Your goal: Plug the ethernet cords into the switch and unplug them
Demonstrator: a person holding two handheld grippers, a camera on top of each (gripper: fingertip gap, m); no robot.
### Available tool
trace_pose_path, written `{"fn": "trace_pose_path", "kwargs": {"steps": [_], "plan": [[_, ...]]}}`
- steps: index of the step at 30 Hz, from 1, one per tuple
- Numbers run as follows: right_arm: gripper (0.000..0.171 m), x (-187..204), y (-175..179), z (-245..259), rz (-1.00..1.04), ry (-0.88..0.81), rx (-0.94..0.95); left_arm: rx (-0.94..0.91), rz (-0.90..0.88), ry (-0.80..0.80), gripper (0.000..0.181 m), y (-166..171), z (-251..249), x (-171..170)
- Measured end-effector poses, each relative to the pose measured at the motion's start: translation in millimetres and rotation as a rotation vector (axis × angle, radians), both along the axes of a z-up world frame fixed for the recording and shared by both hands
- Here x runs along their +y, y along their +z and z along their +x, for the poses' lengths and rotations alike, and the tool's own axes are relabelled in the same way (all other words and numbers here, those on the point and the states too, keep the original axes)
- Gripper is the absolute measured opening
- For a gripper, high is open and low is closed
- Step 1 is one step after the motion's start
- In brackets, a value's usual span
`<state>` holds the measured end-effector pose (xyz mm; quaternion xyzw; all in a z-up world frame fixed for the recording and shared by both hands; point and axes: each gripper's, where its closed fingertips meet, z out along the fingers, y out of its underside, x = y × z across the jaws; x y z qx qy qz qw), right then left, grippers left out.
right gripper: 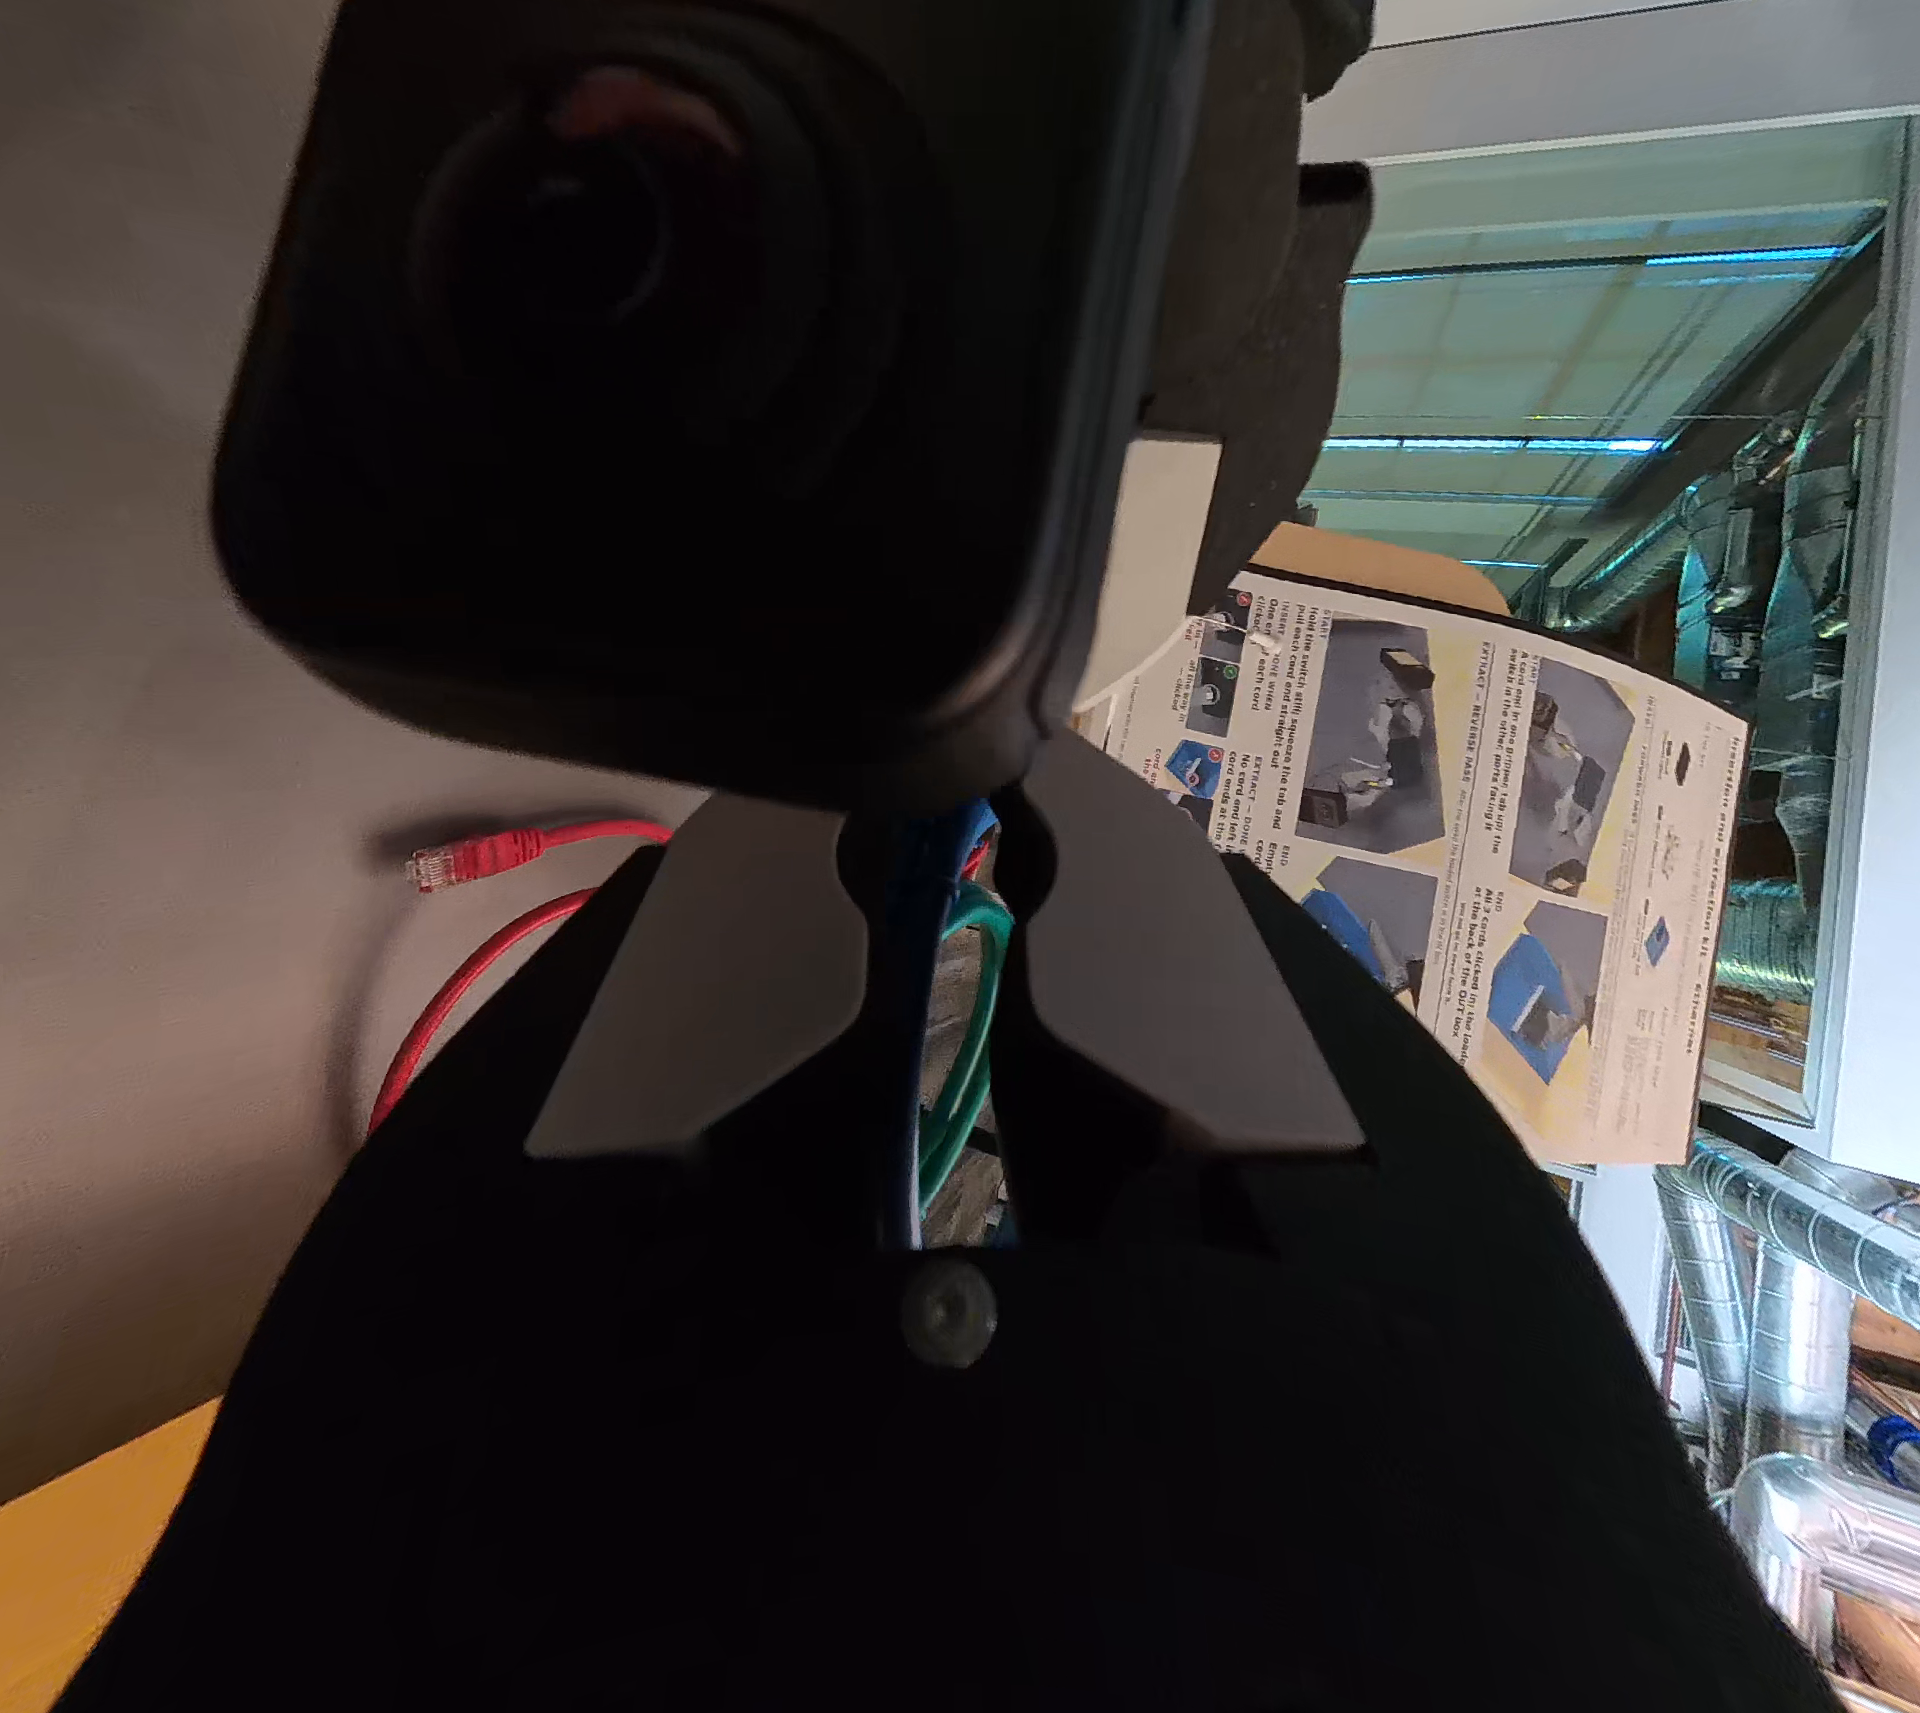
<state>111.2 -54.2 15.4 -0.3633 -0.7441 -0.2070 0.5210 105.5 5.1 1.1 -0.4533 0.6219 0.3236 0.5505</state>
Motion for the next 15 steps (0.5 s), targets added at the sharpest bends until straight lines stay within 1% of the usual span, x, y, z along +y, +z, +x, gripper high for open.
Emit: {"fn": "trace_pose_path", "kwargs": {"steps": [15], "plan": [[0.015, -4.3, 0.1, 3.6, 0.005, 0.005, -0.031, -0.011, -0.022, -0.019, 0.035, -0.5, 4.1, -4.7]]}}
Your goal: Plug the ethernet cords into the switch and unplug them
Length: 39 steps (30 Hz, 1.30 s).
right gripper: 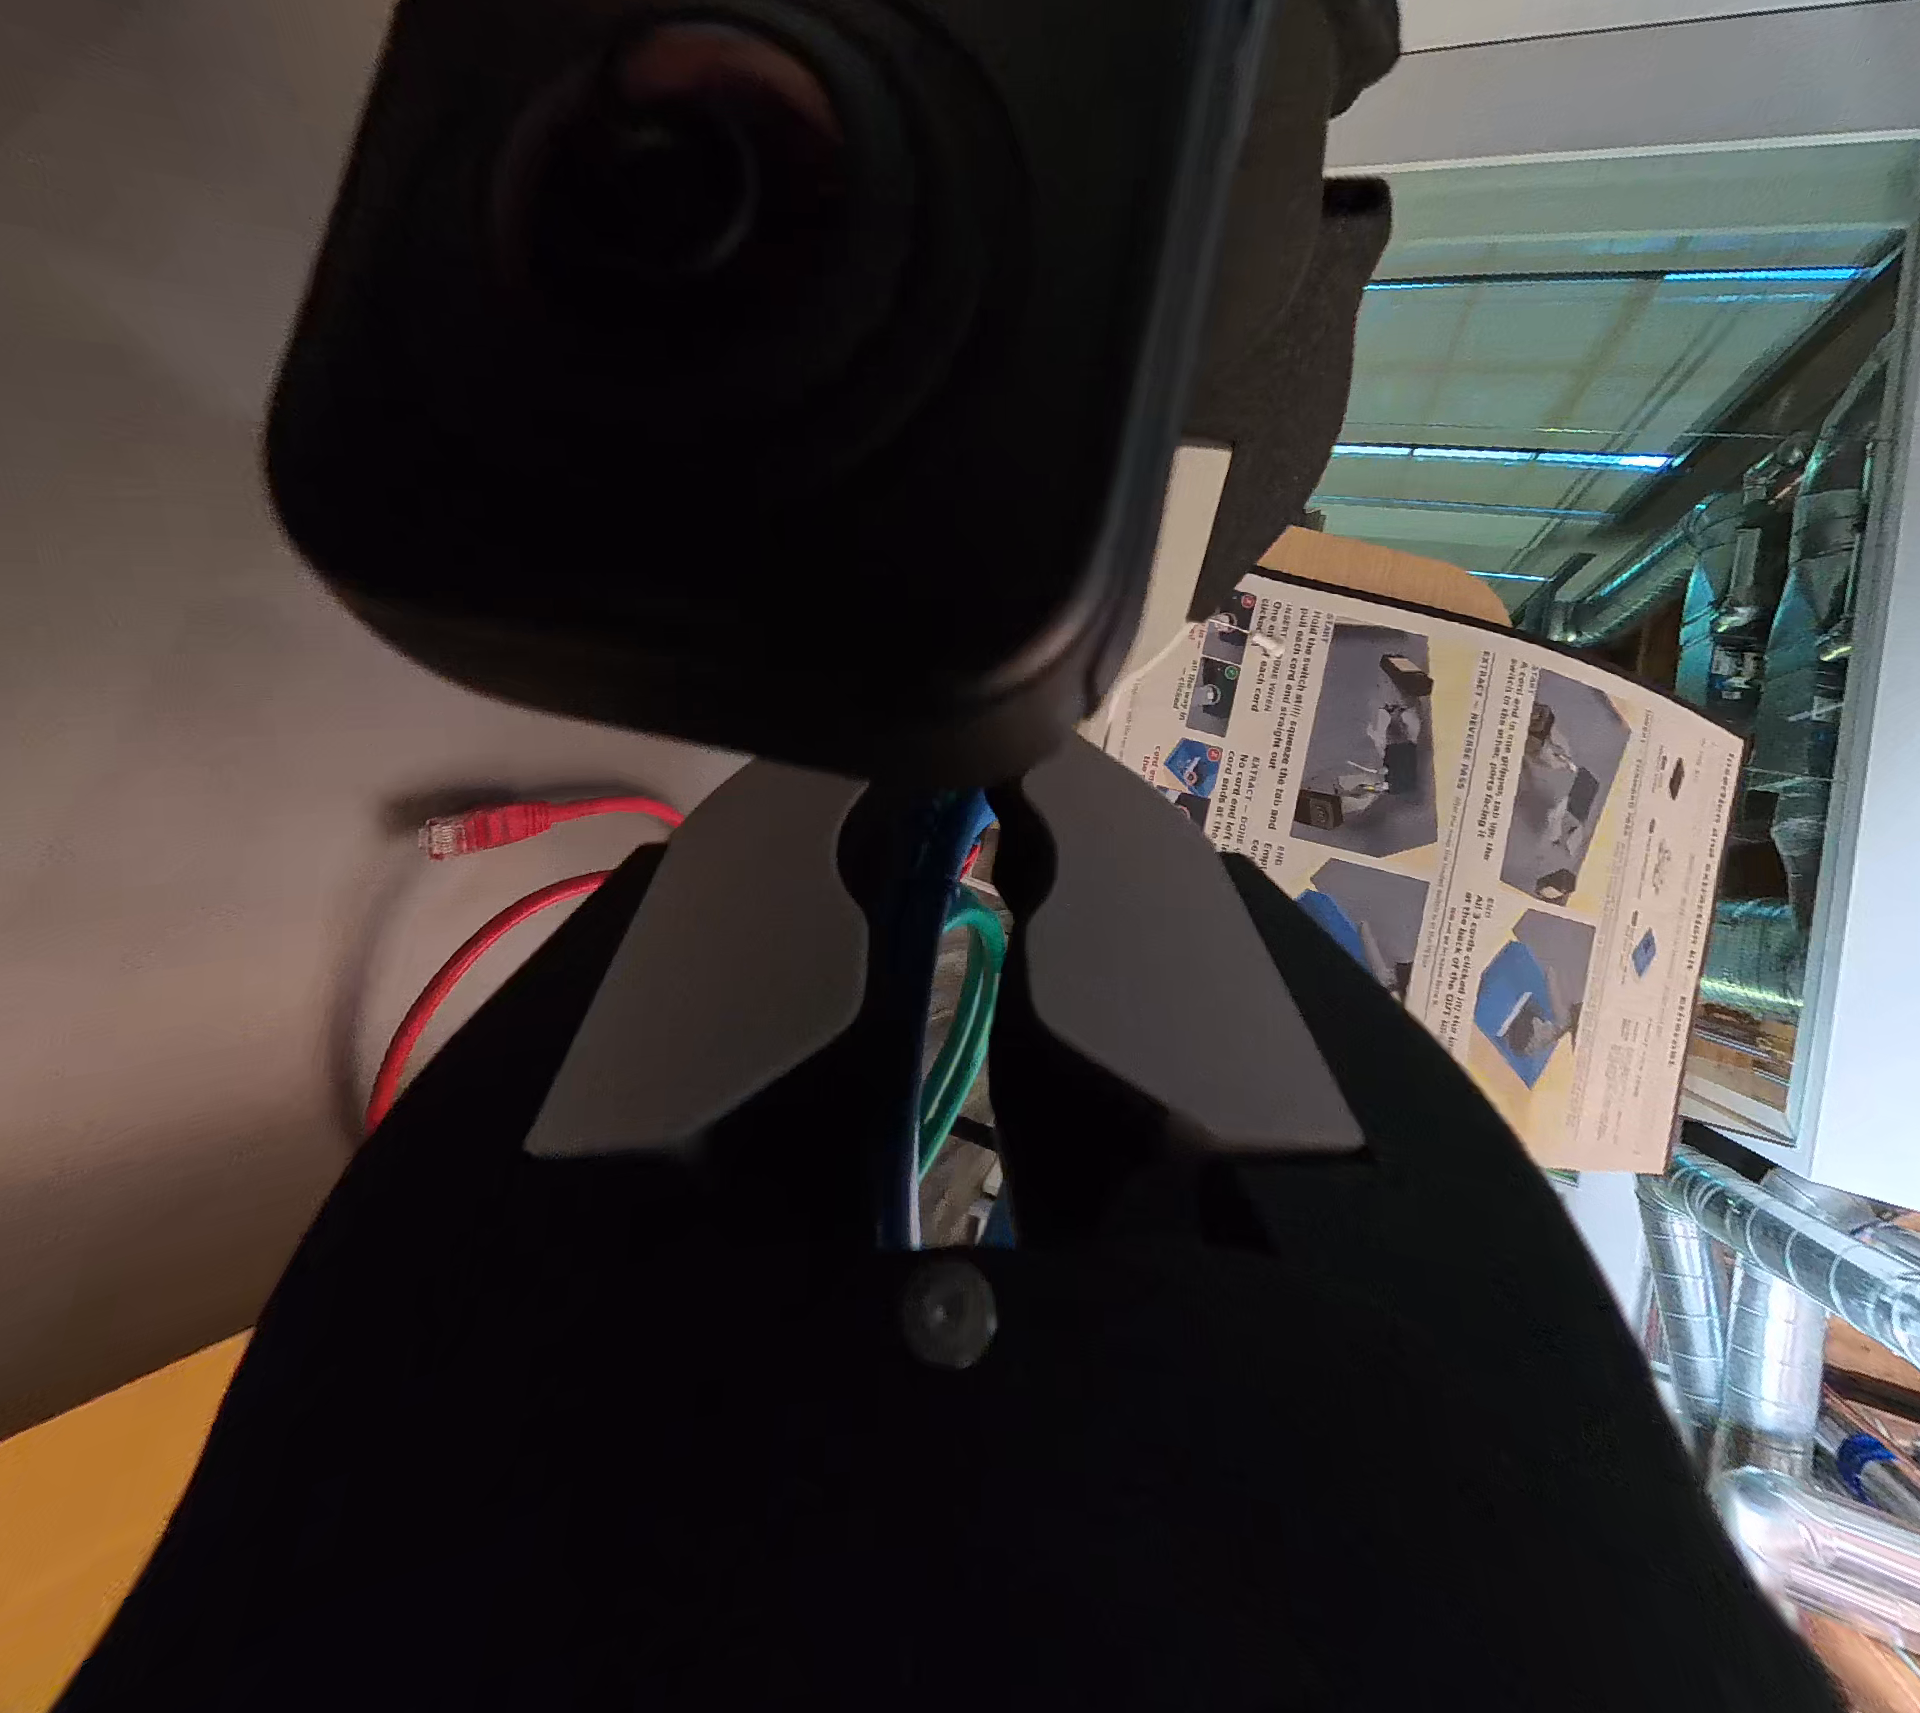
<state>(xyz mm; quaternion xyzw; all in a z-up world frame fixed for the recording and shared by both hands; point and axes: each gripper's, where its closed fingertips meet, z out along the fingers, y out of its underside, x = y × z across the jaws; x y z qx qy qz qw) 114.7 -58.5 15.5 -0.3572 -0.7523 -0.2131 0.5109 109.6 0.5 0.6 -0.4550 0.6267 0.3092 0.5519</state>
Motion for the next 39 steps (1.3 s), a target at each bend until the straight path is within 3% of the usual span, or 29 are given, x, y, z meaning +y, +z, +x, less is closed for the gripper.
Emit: {"fn": "trace_pose_path", "kwargs": {"steps": [11, 16, 20, 39], "plan": [[0.015, 1, 13, -5, 0.025, -0.001, 0.075, -0.045, 0.066, 0.002, 0.037, 13, -1, 0], [0.015, 1, 10, -7, 0.046, -0.012, 0.049, 0.016, 0.132, -0.057, 0.044, 11, 4, -2], [0.014, 3, 4, -8, 0.049, -0.019, 0.024, 0.006, -0.012, -0.028, 0.036, -1, 2, -1], [0.014, 1, -7, -2, 0.023, -0.039, -0.051, 0.012, 0.016, -0.023, 0.036, -6, 6, -1]]}}
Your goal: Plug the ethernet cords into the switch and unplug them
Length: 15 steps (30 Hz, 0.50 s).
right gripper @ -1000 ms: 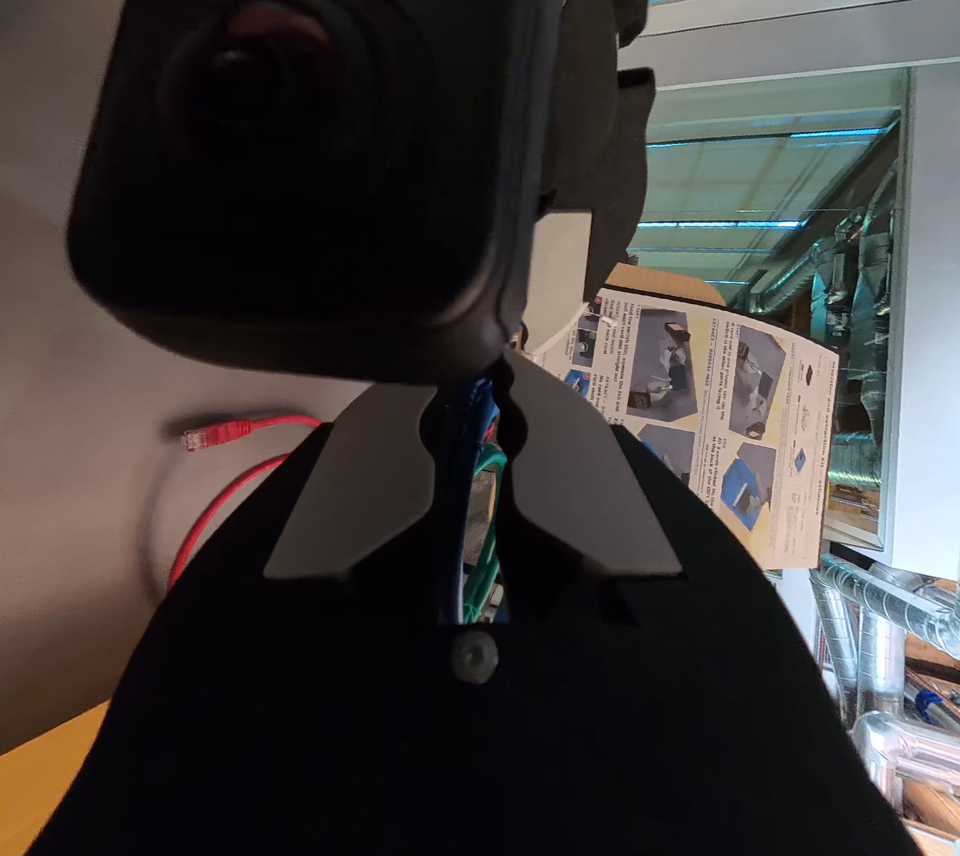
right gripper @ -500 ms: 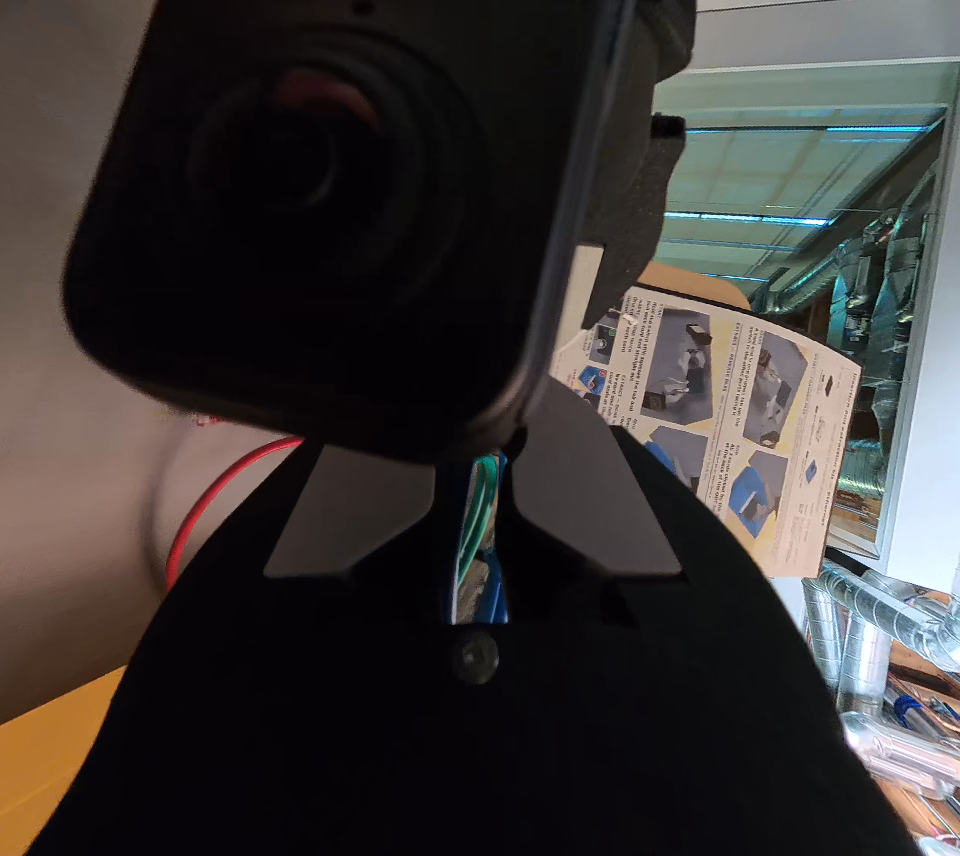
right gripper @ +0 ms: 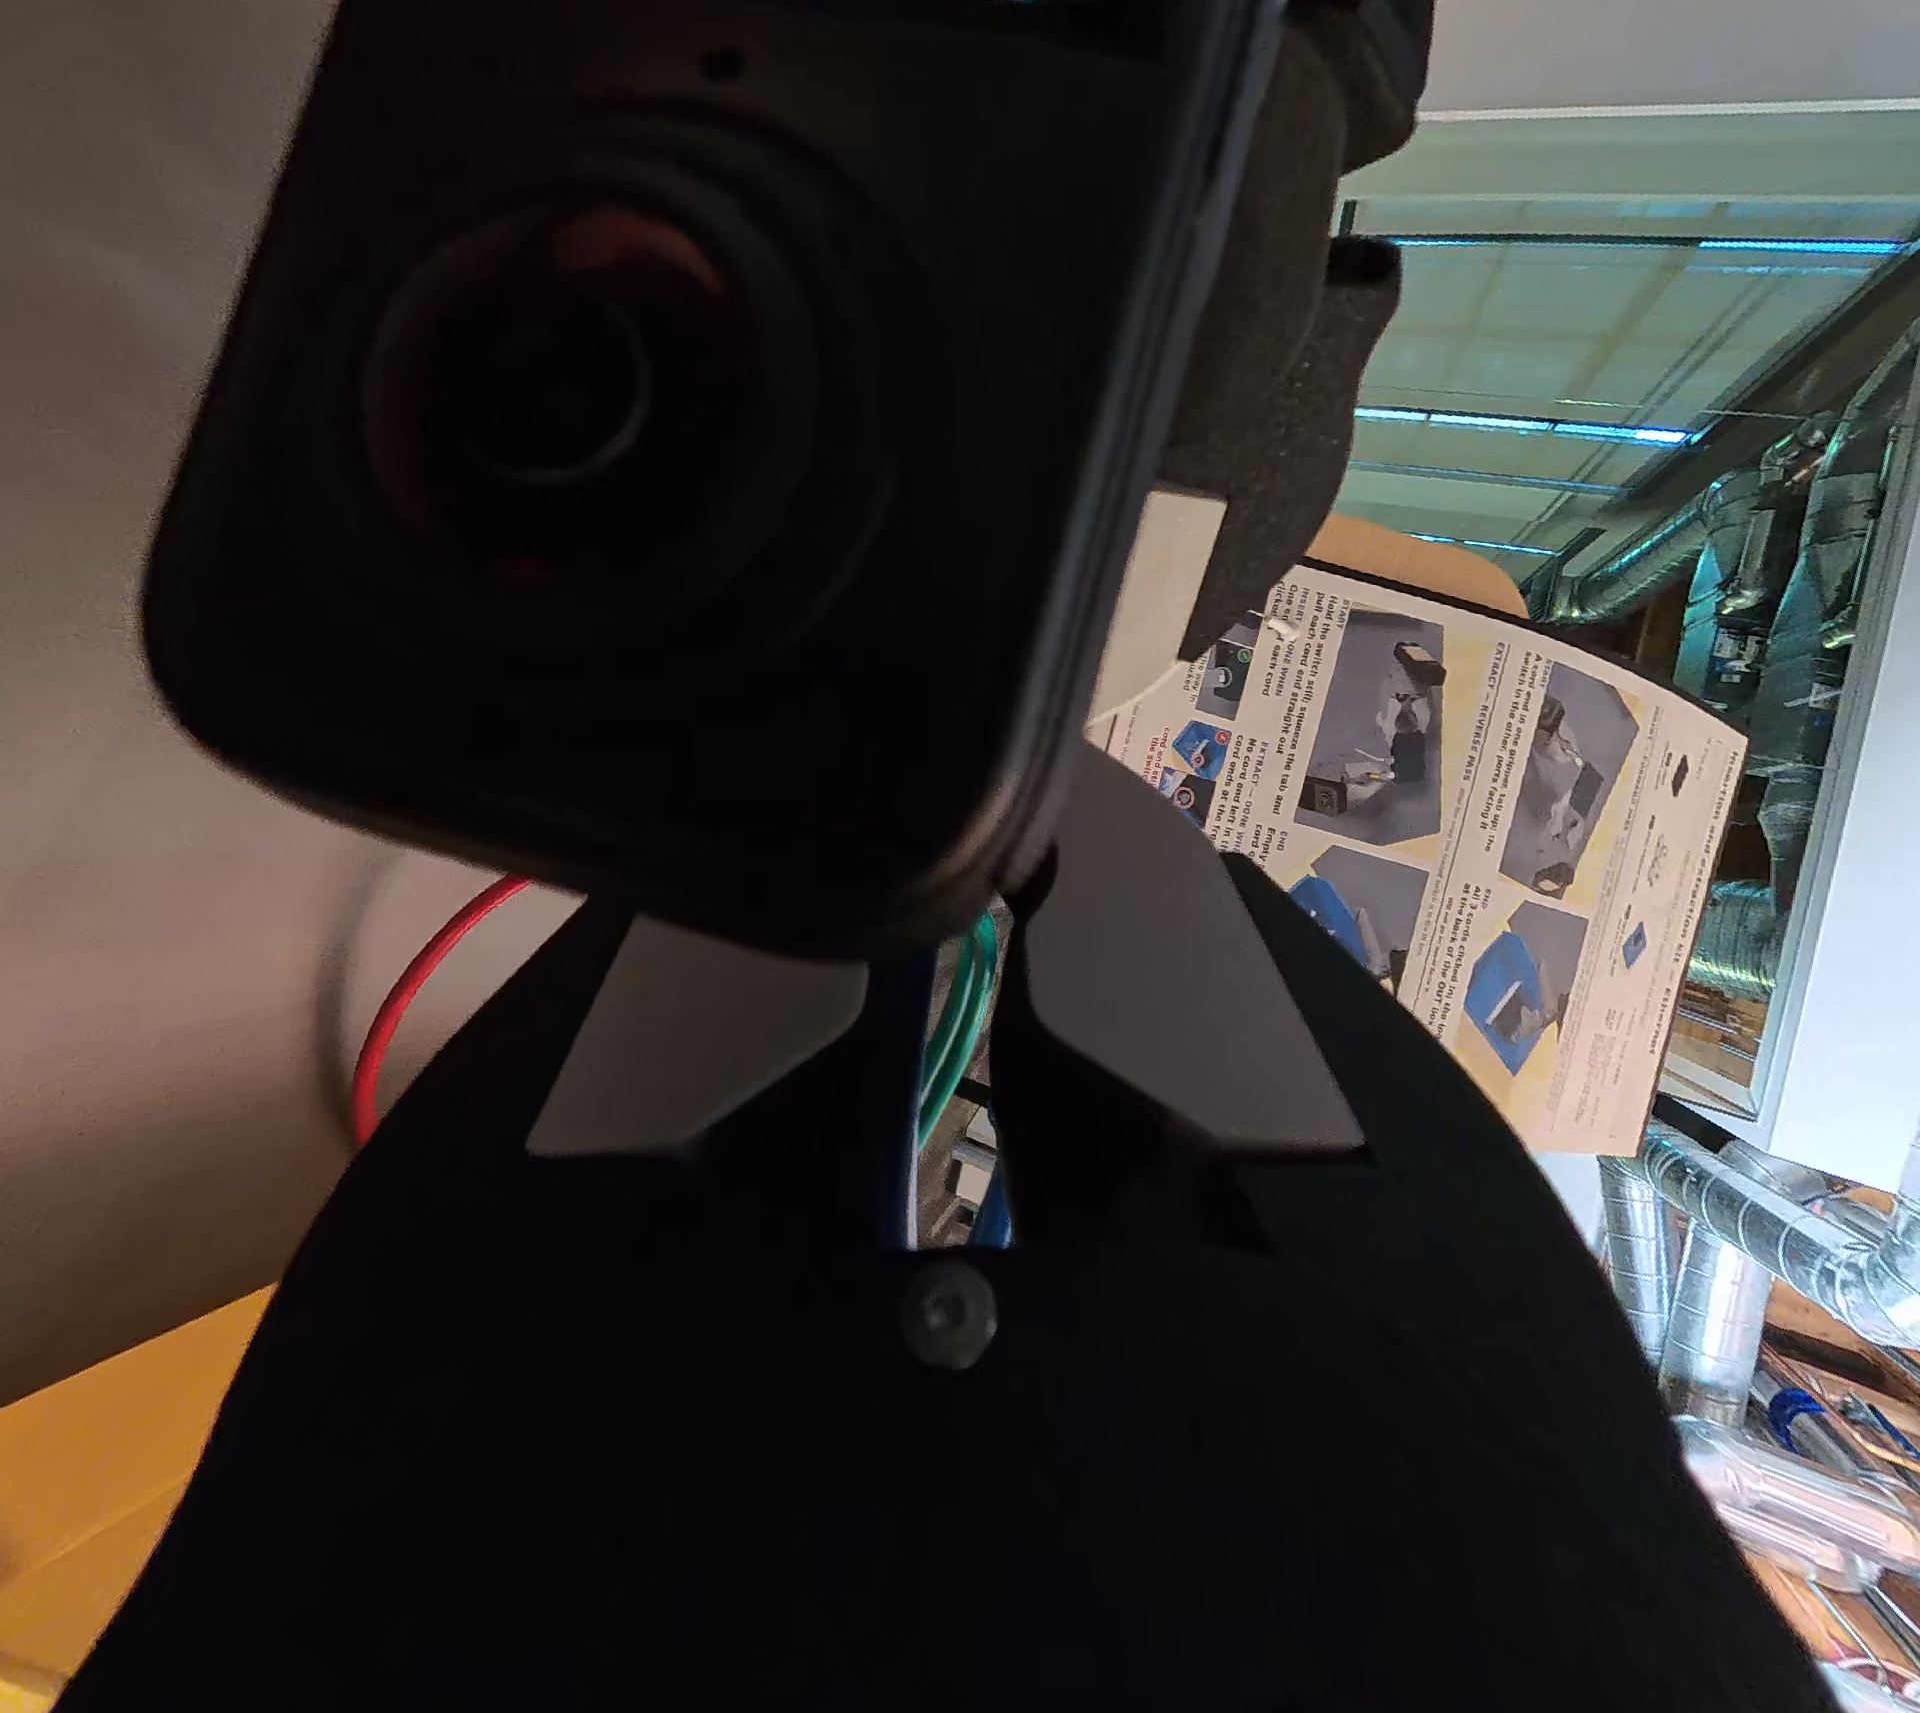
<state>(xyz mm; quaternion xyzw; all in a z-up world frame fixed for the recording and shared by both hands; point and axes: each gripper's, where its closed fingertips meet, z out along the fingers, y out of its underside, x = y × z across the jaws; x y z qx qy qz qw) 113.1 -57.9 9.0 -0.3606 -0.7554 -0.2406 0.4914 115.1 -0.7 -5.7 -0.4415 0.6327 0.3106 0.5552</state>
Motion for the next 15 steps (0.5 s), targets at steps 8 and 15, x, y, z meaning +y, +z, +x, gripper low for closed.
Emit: {"fn": "trace_pose_path", "kwargs": {"steps": [8, 15], "plan": [[0.015, -3, 1, 2, -0.004, -0.007, -0.014, -0.004, 0.012, -0.011, 0.035, 2, 2, -2], [0.015, -16, 5, 9, -0.044, 0.035, -0.019, 0.006, 0.069, 0.299, 0.034, 26, -76, 47]]}}
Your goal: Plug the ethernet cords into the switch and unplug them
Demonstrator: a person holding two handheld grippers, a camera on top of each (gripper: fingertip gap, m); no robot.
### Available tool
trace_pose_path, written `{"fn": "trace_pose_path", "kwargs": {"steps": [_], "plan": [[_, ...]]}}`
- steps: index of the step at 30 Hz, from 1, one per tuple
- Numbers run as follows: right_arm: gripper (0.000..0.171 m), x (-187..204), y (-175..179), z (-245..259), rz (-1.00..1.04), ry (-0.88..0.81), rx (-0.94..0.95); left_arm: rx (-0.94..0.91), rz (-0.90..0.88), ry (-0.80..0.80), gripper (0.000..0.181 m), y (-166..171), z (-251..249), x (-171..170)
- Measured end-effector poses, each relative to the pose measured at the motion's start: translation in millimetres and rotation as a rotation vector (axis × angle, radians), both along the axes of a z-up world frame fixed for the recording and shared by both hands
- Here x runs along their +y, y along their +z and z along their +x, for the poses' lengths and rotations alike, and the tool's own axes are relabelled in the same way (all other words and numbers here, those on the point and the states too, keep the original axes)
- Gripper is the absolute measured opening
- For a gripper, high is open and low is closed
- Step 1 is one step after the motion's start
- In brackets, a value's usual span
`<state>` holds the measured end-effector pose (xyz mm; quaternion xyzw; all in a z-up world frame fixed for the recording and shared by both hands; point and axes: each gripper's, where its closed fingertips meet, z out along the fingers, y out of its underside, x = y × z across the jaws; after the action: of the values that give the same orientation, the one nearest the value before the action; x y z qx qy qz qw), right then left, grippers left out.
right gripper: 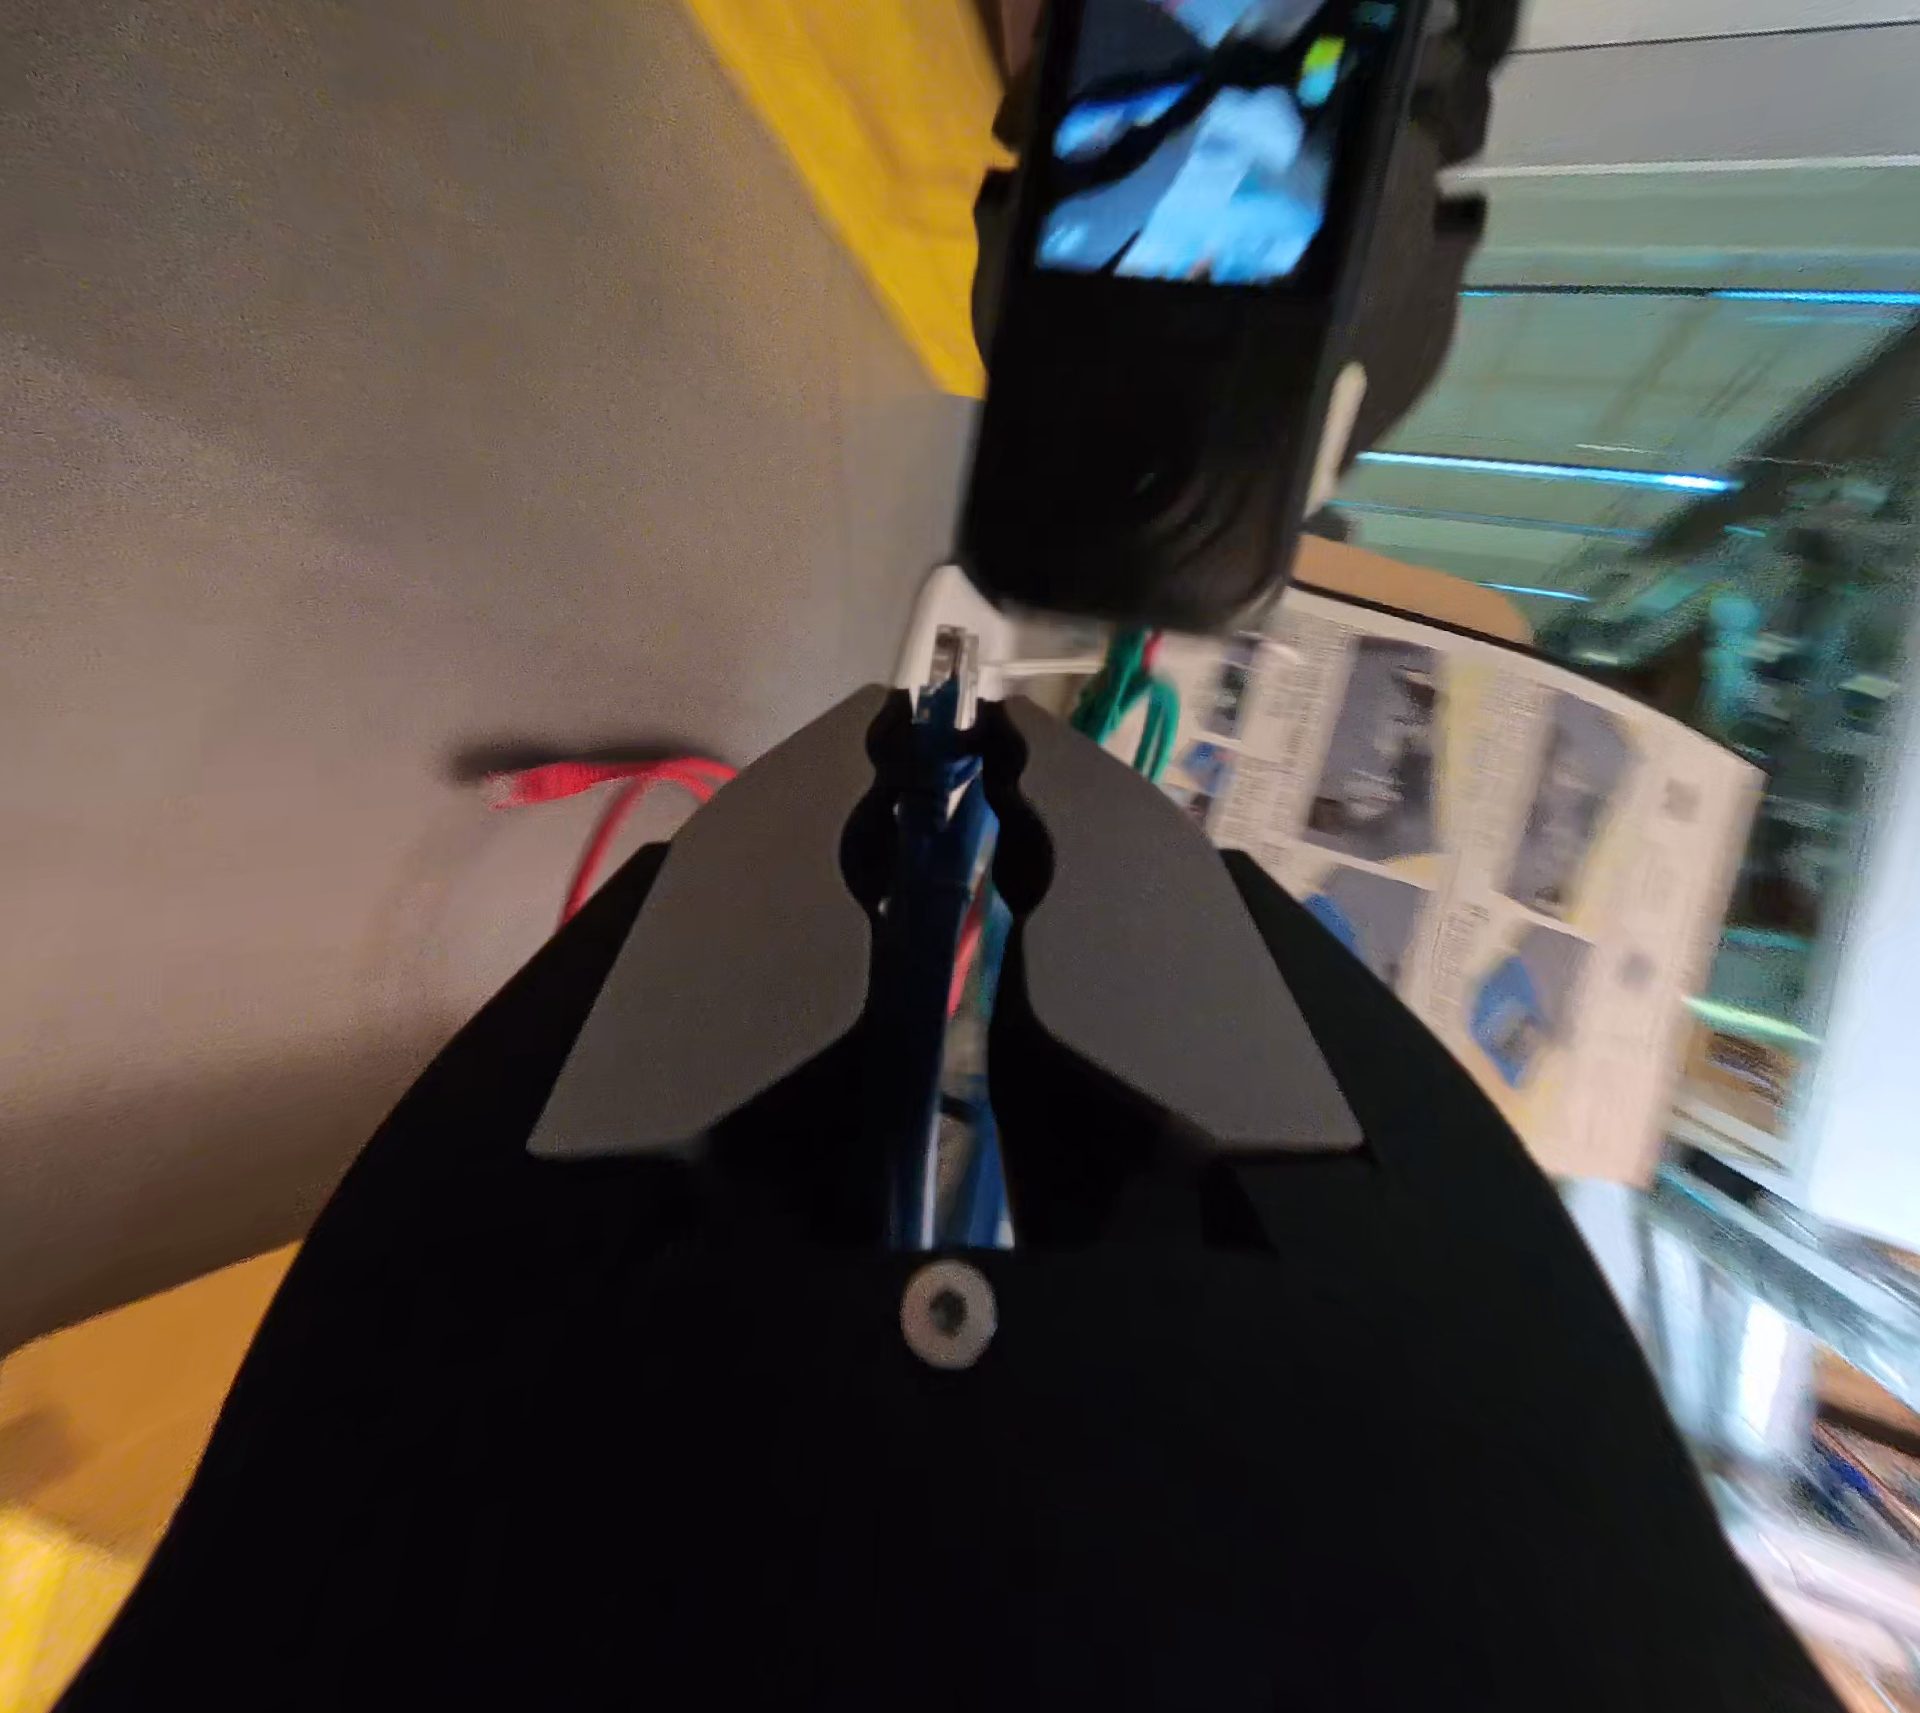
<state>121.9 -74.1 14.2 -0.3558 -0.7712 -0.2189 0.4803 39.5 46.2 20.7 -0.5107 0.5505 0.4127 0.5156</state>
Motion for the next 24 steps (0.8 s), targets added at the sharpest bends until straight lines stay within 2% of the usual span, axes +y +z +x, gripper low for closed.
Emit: {"fn": "trace_pose_path", "kwargs": {"steps": [2, 4, 7, 12, 14, 20, 24], "plan": [[0.015, 4, 16, -5, 0.078, 0.004, 0.065, -0.134, -0.02, -0.036, 0.034, 25, -14, -5], [0.015, 8, 17, -7, 0.068, 0.004, 0.092, -0.172, 0.005, -0.082, 0.034, 40, -9, -13], [0.016, 11, 20, -7, 0.025, 0.019, 0.145, -0.151, -0.007, -0.102, 0.034, 36, -6, -14], [0.016, 1, 39, 7, -0.07, 0.065, 0.237, -0.084, -0.042, 0.021, 0.034, 25, -28, 2], [0.016, 4, 58, 30, -0.08, 0.018, 0.283, -0.098, -0.037, 0.045, 0.034, 30, -38, 4], [0.015, -5, 137, 125, -0.041, -0.08, 0.596, -0.138, -0.011, 0.053, 0.034, 49, -46, -2], [0.015, -7, 121, 183, -0.315, -0.211, 0.65, -0.123, 0.004, 0.058, 0.034, 52, -45, -4]]}}
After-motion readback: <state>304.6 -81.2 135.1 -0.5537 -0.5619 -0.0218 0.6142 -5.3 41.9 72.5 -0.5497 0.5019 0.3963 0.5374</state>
